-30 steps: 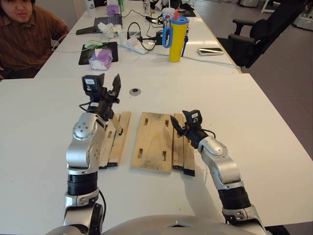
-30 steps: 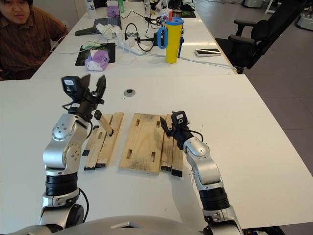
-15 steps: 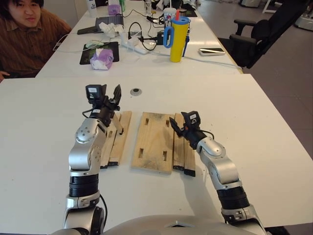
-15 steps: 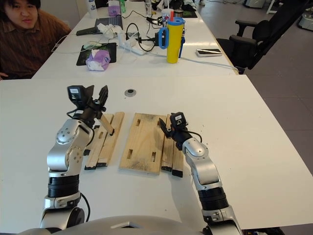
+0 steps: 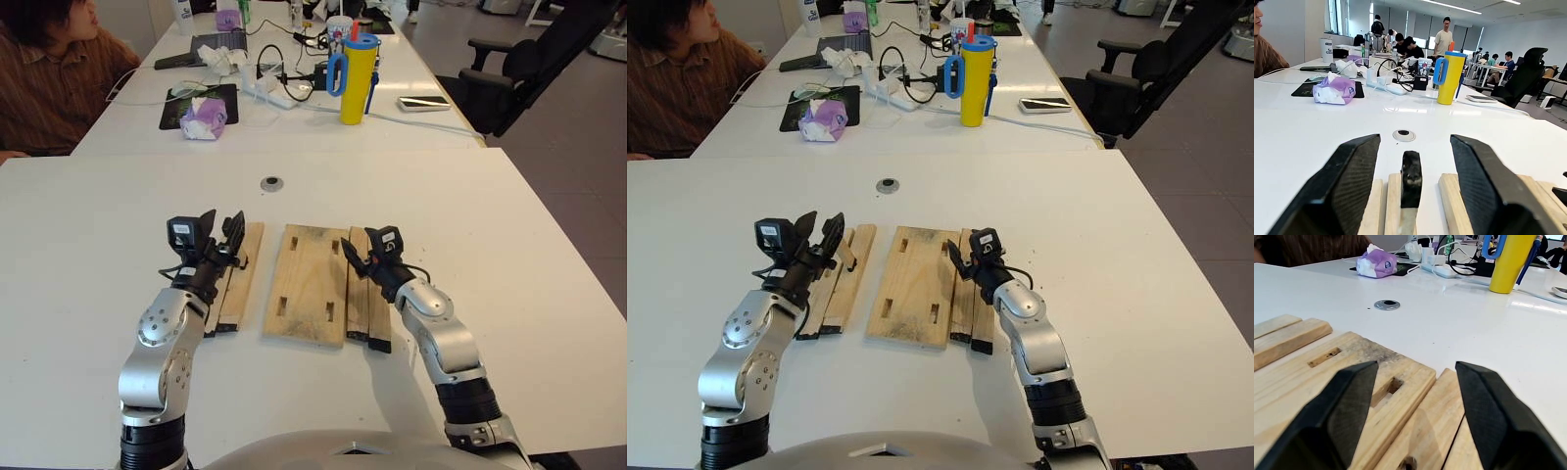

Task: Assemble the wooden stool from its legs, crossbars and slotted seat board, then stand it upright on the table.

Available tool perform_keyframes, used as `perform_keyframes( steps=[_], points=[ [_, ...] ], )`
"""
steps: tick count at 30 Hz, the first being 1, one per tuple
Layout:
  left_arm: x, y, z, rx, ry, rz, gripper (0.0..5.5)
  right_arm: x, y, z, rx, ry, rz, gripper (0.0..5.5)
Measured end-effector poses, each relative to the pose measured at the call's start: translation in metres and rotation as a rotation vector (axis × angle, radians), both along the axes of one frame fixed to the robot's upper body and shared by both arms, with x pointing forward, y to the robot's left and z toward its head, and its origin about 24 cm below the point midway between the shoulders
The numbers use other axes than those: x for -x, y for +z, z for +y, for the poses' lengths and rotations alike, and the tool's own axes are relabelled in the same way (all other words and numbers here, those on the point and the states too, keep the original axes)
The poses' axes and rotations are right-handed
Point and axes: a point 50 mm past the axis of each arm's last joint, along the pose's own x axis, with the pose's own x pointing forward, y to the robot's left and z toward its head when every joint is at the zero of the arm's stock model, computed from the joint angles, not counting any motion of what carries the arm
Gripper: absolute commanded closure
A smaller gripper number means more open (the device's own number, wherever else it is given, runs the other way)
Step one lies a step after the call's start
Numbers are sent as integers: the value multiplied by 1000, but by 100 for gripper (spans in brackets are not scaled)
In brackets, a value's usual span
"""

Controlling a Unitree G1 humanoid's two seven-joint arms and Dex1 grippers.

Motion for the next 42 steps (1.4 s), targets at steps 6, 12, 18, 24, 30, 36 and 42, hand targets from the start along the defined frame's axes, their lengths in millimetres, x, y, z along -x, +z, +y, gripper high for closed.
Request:
perform_keyframes(
  steps=[6,12,18,24,30,36,42],
  points=[
    [6,-14,1,-14,42,77,379,1,0,-1,11,25,8,256],
    [5,-18,2,-42,64,95,468,1,0,-2,2,25,16,256],
    [-2,-18,2,-32,55,91,510,-8,5,-6,-15,-51,-4,238],
    [-34,20,6,76,19,-38,510,-16,13,-17,-160,-45,-18,156],
    [-65,67,2,257,-259,-142,510,-28,39,-42,-573,111,16,68],
    [-80,83,4,528,-652,-43,510,-24,61,-66,-1010,448,177,68],
    [-87,97,-4,686,-885,32,510,-28,71,-61,-1106,587,265,68]
  ],
)
